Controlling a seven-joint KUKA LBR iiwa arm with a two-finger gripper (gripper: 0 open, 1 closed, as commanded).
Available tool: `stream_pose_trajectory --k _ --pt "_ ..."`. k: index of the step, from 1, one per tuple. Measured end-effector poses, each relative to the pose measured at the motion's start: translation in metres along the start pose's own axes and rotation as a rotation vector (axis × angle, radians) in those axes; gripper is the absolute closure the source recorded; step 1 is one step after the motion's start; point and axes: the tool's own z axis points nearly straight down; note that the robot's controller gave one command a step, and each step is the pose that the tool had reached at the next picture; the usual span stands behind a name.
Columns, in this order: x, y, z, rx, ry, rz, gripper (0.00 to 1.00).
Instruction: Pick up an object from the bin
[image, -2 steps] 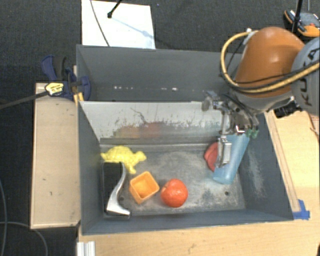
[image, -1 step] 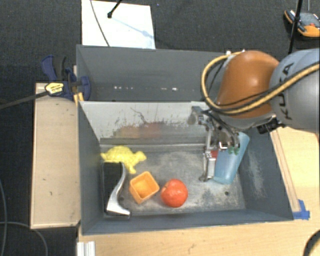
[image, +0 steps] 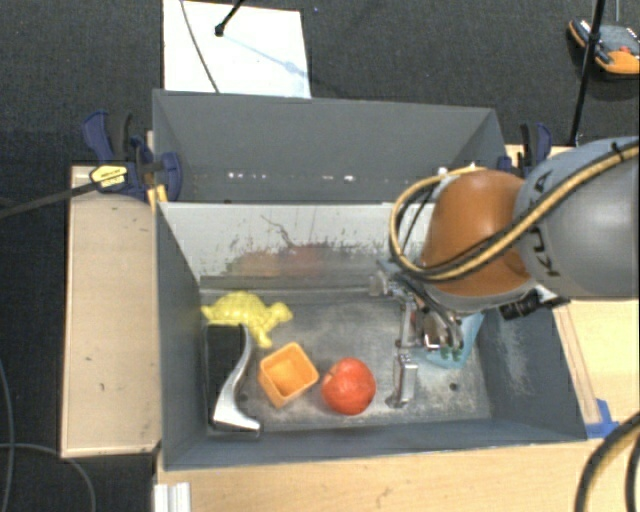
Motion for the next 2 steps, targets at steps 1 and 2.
stream_pose_trajectory --k 1,2 --pt "0.005 0.010 0.030 0.003 0.006 -0.041 0.00" --pt "0.028 0.020 0.052 0.001 0.003 -0.045 0.00"
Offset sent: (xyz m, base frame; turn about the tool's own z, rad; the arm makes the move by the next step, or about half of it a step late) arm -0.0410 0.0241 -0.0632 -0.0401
